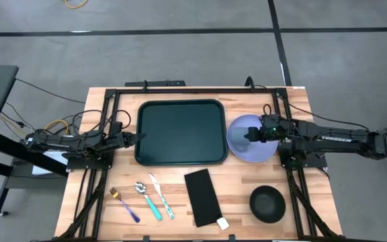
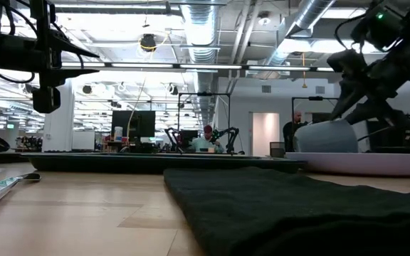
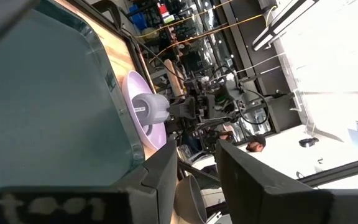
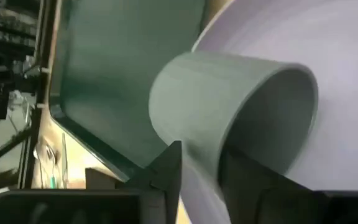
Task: Set up tray
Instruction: Put the gray mug on the black tray, then put the violet plate on the black tray to the bottom of the gray mug
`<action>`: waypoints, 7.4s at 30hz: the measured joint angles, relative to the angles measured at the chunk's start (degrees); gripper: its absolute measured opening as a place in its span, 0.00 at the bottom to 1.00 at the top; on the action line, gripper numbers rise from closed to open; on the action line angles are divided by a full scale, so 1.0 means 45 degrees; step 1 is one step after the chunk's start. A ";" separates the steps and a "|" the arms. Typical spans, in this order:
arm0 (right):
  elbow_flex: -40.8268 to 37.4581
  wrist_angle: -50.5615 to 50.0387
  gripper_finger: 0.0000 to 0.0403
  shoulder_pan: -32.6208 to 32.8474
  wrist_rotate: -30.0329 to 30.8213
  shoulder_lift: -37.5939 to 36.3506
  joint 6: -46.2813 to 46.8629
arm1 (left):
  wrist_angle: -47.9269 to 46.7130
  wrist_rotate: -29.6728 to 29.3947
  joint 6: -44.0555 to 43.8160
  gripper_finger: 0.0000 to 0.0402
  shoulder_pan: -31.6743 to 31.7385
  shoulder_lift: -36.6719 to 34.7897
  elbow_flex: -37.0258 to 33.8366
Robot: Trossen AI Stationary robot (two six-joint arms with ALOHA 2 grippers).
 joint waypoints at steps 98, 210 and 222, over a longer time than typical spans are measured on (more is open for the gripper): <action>2.1469 -1.2426 0.04 -0.1077 0.2927 2.0373 -1.9128 | -0.0015 0.0223 0.0554 0.25 0.0001 0.0000 -0.0002; 0.8199 -1.2994 0.16 0.7403 0.2847 0.8056 0.8367 | -0.0342 0.1784 0.2483 0.25 0.0001 0.0165 0.0161; 0.8199 -1.0627 0.16 0.8026 0.2938 0.8114 0.8270 | -0.0568 0.1855 0.3338 0.25 0.0001 0.0165 0.0194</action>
